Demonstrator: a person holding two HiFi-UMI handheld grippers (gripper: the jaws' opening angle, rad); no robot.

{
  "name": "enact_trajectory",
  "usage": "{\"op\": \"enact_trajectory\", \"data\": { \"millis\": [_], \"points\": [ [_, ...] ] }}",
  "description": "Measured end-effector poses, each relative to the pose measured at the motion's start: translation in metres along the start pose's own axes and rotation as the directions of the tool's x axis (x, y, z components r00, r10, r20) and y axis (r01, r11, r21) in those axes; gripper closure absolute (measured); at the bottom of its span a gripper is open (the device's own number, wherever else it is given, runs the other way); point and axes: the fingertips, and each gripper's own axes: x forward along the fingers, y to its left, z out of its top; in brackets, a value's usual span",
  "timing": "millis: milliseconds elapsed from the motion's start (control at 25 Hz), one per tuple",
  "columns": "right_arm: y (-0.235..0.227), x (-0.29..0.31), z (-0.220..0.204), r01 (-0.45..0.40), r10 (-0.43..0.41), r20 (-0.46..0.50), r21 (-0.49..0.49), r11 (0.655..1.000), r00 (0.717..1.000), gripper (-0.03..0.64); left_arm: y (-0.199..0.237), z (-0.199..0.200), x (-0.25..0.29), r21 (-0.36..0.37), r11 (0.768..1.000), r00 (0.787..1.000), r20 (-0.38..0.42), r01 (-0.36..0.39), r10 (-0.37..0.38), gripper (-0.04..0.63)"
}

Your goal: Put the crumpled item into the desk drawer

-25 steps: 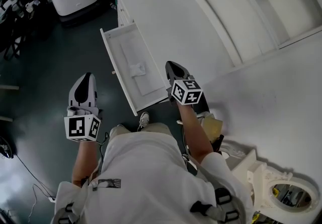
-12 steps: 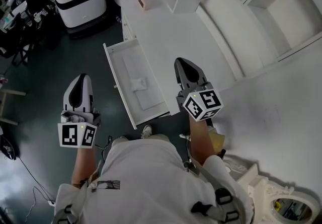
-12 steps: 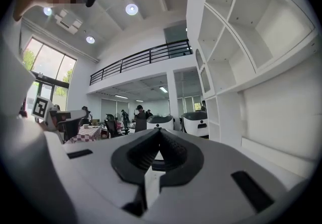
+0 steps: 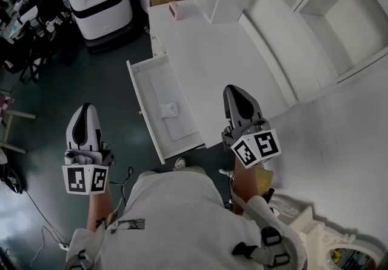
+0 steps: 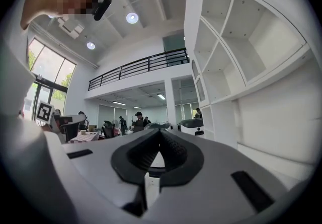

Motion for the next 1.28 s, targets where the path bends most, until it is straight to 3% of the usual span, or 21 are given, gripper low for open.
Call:
{"op": "enact_trajectory", "data": {
  "millis": [160,320,520,1280],
  "points": [
    [-0.004,-0.014,0.0,0.014,-0.014,-0.001,0.034,0.999,1.0,0.607,0.004,0.005,-0.008,0.014,0.999,0.999,0.013,-0.03,0.029,0.574],
    [-0.004,-0.023,0.0,0.026,-0.026,-0.01,0.002,1.0,1.0,0.607,0.007,0.006,-0.017,0.016,0.998,0.998,0.004,-0.056,0.056,0.574],
    [-0.004,-0.02,-0.02,0.027,-0.026,-0.048,0.025,0.999,0.999,0.607,0.0,0.0,-0.022,0.069,0.996,0.999,-0.004,-0.053,0.053,0.574],
    [0.02,-0.012,-0.036,-0.031,0.027,-0.089,-0.047,0.998,0.996,0.606,-0.008,-0.002,-0.04,0.053,0.996,0.997,-0.017,-0.069,0.07,0.574]
  ]
}}
